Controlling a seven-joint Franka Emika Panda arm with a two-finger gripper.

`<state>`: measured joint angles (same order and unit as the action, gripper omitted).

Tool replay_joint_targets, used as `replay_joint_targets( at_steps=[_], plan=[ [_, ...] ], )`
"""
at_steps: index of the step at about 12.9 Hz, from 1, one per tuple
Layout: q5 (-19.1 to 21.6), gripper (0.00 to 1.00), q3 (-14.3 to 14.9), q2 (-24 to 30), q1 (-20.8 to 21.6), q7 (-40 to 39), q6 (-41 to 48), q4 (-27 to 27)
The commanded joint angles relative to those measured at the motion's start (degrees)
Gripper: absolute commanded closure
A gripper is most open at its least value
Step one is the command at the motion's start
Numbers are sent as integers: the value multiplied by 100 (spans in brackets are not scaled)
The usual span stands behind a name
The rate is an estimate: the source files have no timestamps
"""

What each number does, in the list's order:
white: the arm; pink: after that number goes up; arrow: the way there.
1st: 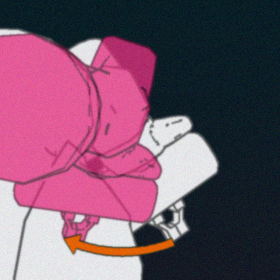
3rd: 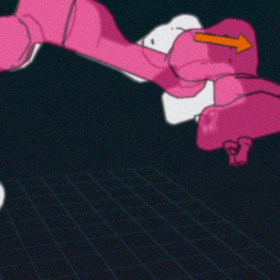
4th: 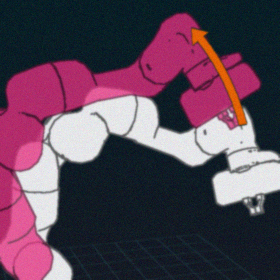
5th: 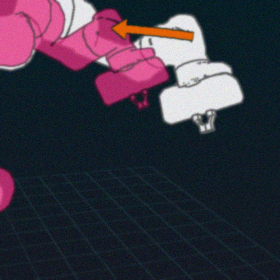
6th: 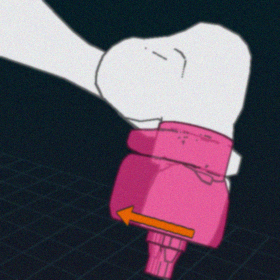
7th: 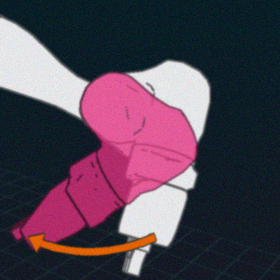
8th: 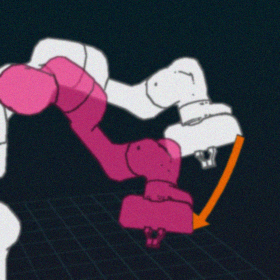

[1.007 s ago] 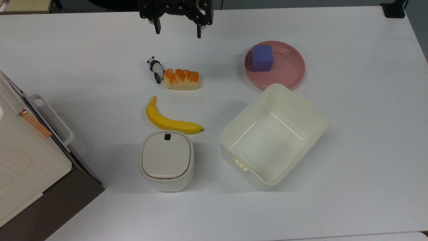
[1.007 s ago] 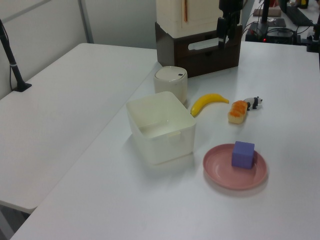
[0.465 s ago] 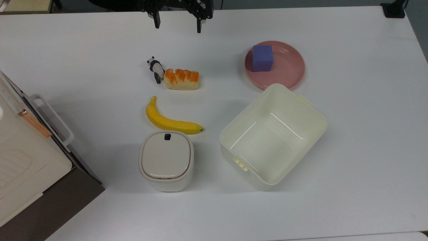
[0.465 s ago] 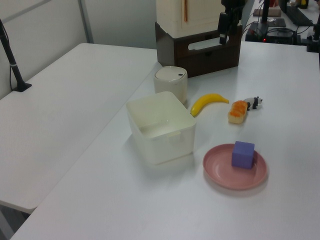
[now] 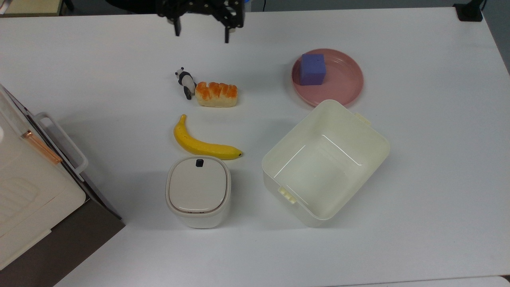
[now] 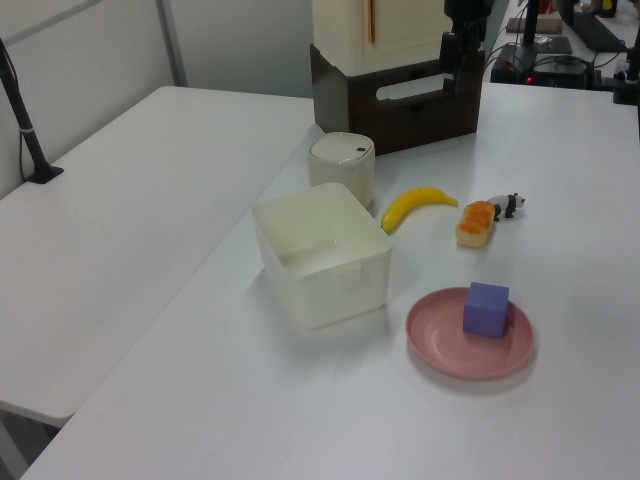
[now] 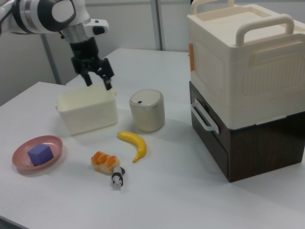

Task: Slide the drawer open
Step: 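Move the gripper toward the handle of the dark brown drawer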

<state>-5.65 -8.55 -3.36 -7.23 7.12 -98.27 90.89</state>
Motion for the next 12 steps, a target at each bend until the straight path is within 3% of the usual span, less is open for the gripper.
replay_joint_targets(
  at_steps=[1, 3, 7, 12],
  plan=[
    [-392, 0, 203, 28, -147, -763, -848, 411],
    [-778, 0, 327, -270, -261, -862, -1683, 526],
    [-1166, 0, 354, -393, -551, -827, -2116, 562],
    [-1815, 0, 740, -797, -552, -818, -2809, 544]
  ],
)
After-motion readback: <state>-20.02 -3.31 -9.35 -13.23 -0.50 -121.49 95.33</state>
